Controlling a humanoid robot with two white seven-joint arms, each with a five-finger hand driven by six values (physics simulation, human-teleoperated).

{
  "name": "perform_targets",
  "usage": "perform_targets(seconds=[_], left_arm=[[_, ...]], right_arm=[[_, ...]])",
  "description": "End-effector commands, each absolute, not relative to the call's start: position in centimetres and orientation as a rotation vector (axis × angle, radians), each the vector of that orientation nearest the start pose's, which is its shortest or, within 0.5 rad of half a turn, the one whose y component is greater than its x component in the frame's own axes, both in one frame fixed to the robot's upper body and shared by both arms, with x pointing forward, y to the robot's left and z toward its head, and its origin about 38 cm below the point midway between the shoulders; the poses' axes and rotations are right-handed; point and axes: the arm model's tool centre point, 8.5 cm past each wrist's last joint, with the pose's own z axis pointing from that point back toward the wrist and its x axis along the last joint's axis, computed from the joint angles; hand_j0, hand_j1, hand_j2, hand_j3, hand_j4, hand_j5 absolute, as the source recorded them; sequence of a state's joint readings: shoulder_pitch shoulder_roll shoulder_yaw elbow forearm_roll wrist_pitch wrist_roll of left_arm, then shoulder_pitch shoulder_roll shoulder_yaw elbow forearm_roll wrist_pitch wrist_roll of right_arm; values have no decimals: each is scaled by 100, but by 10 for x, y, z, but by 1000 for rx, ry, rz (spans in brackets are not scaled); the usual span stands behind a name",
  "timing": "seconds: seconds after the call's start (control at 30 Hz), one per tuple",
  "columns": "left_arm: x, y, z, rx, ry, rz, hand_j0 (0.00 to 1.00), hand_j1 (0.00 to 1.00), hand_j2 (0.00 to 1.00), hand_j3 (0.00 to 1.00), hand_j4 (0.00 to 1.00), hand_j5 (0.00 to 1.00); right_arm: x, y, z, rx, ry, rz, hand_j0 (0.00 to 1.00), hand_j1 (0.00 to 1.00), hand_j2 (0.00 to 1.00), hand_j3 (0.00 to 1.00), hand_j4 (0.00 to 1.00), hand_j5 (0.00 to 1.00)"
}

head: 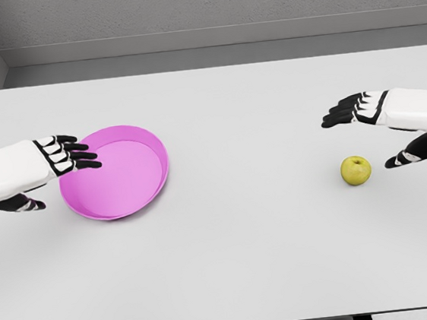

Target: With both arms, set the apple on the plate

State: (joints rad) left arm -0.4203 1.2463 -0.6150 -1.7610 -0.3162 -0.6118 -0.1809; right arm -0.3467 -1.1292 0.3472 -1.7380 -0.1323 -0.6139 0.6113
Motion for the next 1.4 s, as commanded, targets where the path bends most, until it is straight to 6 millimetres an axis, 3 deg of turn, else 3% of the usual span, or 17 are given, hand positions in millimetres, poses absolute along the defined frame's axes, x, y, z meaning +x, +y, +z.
perform_targets(seconds=[0.0, 0.23, 0.33, 0.37, 0.43, 0.5, 0.57, 0.63, 0.7, 0.77, 0.9, 1.17, 1.3, 1.37], left_arm=[[346, 350, 249, -595, 2088, 2923, 100, 100, 100, 100, 100, 100], [345, 349, 245, -575, 2048, 2959, 100, 100, 100, 100, 100, 100], [348, 338, 235, -513, 2011, 2997, 100, 100, 100, 100, 100, 100], [348, 338, 234, -512, 2015, 2995, 100, 100, 100, 100, 100, 100], [348, 336, 233, -504, 2023, 2990, 100, 100, 100, 100, 100, 100], [348, 336, 235, -508, 2024, 2987, 100, 100, 100, 100, 100, 100], [349, 336, 235, -510, 2017, 2989, 100, 100, 100, 100, 100, 100], [349, 337, 235, -504, 1973, 3023, 100, 100, 100, 100, 100, 100], [348, 336, 231, -470, 1890, 3085, 100, 100, 100, 100, 100, 100], [348, 336, 232, -475, 1883, 3088, 100, 100, 100, 100, 100, 100], [348, 336, 231, -465, 1870, 3100, 100, 100, 100, 100, 100, 100], [349, 335, 231, -464, 1871, 3102, 100, 100, 100, 100, 100, 100], [350, 335, 232, -467, 1874, 3099, 100, 100, 100, 100, 100, 100], [350, 336, 234, -474, 1878, 3094, 100, 100, 100, 100, 100, 100]], right_arm=[[352, -351, 284, -126, -1591, 1909, 100, 100, 100, 100, 100, 100], [356, -358, 288, -163, -1585, 1902, 100, 100, 100, 100, 100, 100], [362, -365, 298, -290, -1534, 1968, 100, 100, 100, 100, 100, 100], [363, -366, 297, -278, -1531, 1962, 100, 100, 100, 100, 100, 100], [375, -369, 268, -201, -1439, 1953, 100, 100, 100, 100, 100, 100], [380, -366, 273, -127, -1479, 1897, 100, 100, 100, 100, 100, 100], [387, -385, 293, -204, -1516, 1837, 100, 100, 100, 100, 100, 100], [395, -408, 283, -231, -1463, 1773, 100, 100, 100, 100, 100, 100], [395, -400, 262, -163, -1401, 1805, 100, 100, 100, 100, 100, 100], [395, -392, 274, -139, -1452, 1800, 100, 100, 100, 100, 100, 100], [378, -340, 284, -59, -1481, 1875, 100, 100, 100, 100, 100, 100], [384, -357, 265, -64, -1411, 1800, 100, 100, 100, 100, 100, 100], [392, -365, 242, -43, -1370, 1745, 100, 100, 100, 100, 100, 100], [391, -360, 231, -11, -1357, 1747, 100, 100, 100, 100, 100, 100]])
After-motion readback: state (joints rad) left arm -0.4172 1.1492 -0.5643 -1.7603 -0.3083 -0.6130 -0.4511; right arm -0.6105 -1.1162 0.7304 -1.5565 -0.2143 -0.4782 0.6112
